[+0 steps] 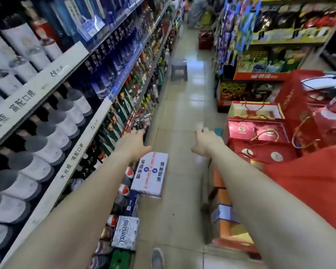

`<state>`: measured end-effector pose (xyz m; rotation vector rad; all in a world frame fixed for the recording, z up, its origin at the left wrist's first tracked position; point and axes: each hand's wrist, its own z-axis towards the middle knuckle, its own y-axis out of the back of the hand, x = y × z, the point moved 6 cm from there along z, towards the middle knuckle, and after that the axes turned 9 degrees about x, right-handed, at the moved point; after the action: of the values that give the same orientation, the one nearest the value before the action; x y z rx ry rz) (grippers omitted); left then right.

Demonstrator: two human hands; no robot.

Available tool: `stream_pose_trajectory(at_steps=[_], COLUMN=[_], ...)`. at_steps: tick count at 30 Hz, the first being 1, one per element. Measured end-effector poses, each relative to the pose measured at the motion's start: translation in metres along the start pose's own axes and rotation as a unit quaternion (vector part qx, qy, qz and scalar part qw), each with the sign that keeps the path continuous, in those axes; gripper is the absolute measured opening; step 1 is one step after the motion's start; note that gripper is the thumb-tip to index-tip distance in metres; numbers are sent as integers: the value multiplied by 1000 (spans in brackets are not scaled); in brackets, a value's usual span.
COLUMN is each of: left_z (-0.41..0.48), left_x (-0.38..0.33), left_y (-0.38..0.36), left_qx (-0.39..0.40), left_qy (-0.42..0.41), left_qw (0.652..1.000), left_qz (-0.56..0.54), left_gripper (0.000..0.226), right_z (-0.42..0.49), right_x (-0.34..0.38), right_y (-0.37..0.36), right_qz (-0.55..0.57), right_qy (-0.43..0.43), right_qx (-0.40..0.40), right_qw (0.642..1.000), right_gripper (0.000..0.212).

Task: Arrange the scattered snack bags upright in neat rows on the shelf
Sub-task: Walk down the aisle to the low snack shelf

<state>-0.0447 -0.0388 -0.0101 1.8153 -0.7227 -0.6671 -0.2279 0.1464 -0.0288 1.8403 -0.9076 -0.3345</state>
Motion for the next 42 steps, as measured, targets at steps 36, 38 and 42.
stream_pose_trajectory(at_steps=[36,38,42], left_z=[613,661,764], left_x=[-92,-87,-80], left_y=[204,211,233], left_qx=[49,54,49], left_qy=[-70,-59,-64], left_qw=[996,997,996], left_qz=[6,10,29], left_gripper=[71,71,73], right_z=[522,566,660], right_x=[-95,-96,-99], right_y=[307,325,366], right_qz=[-3,-8,-12], right_qy=[-53,-50,-55], right_qx=[0,-4,1], right_qw=[999,999,998], right_gripper=[67,67,67])
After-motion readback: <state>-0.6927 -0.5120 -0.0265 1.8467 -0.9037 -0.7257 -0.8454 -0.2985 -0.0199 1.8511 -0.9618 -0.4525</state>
